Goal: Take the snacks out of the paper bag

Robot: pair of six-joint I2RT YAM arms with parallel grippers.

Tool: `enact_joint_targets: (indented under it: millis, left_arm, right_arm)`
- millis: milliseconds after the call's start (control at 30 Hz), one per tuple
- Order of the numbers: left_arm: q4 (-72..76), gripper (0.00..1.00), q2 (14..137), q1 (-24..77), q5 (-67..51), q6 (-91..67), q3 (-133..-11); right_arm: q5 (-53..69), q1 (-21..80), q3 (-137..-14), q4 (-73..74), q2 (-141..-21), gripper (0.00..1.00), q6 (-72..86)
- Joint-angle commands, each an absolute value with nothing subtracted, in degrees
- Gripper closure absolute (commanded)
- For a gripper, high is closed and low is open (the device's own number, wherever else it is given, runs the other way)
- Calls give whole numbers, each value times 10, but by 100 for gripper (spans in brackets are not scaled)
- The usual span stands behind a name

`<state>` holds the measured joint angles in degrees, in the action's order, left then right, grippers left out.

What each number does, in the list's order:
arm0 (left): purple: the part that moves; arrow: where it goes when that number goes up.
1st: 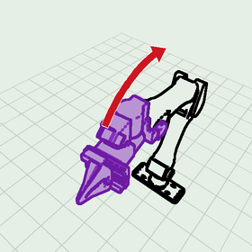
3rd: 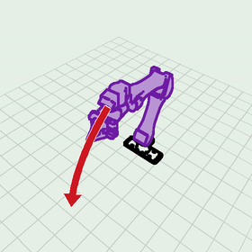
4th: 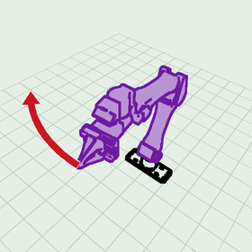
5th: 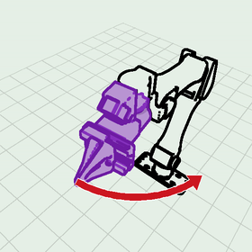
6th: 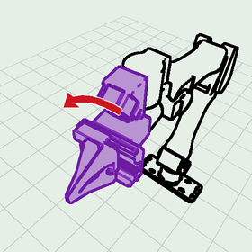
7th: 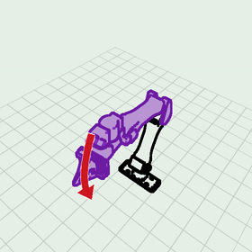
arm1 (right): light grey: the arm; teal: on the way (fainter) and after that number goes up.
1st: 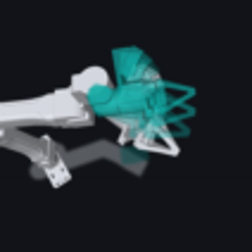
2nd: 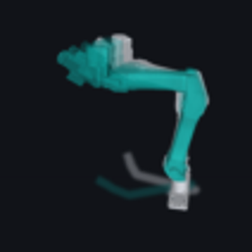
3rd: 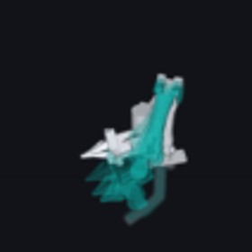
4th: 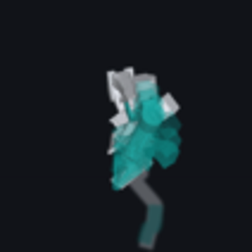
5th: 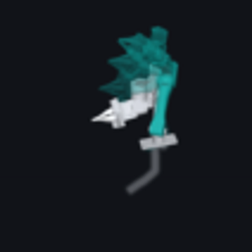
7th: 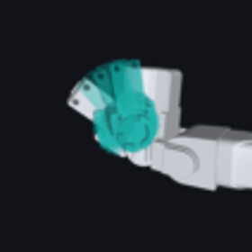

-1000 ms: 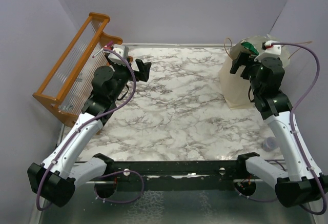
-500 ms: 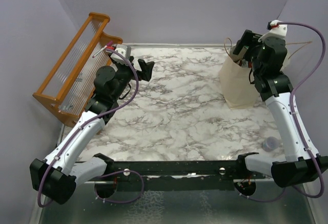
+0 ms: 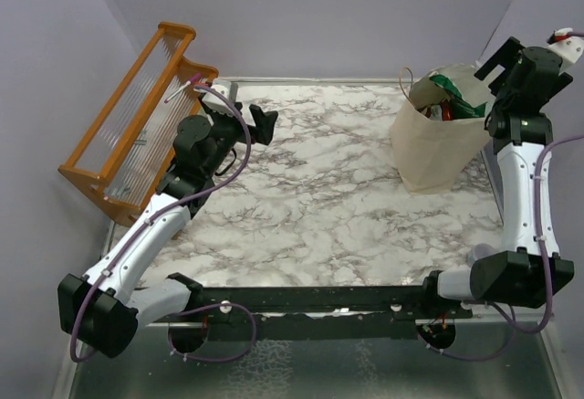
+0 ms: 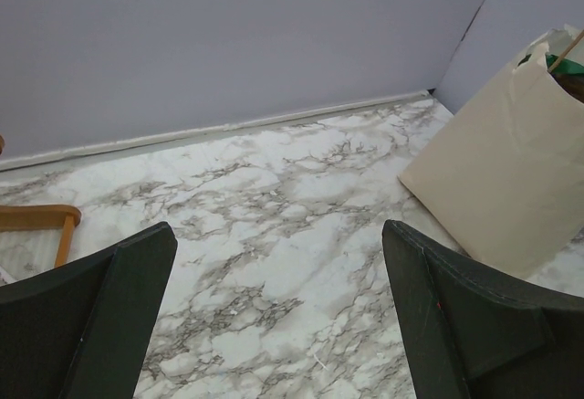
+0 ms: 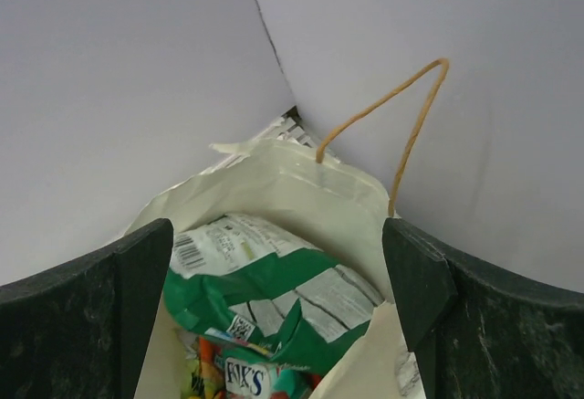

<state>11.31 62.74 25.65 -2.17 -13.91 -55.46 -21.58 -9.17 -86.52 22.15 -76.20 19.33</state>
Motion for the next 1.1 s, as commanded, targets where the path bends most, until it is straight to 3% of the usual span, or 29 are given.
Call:
enact_joint_targets:
  millis: [0,133,300,533,733,967,1067]
  left_arm:
    - [137,1,633,262,-38,-164,-548]
    - [138,1,634,264,-46,-173,-549]
    - [129,1,634,267,-50,-176,-558]
    - [108,1,653,280,-55,-173,-577]
    - [105,1,652,290,-46,-167,-577]
    - [105,1,649,289,-34,-160,-575]
    - [105,1,650,288,-33,-159,-574]
  right_arm:
    - [-202,-122,-894,228,-788,1,228]
    - [-154,-167,-851,187,-775,1,238]
    - [-108,-196,-791,151,-752,8,231]
    - [-106,-224,-775,123,-756,6,201]
    - [-34,-234,-795,73,-807,19,174]
    - [1,-256,-804,51,-840,26,177]
    - [15,-263,-810,48,-855,40,177]
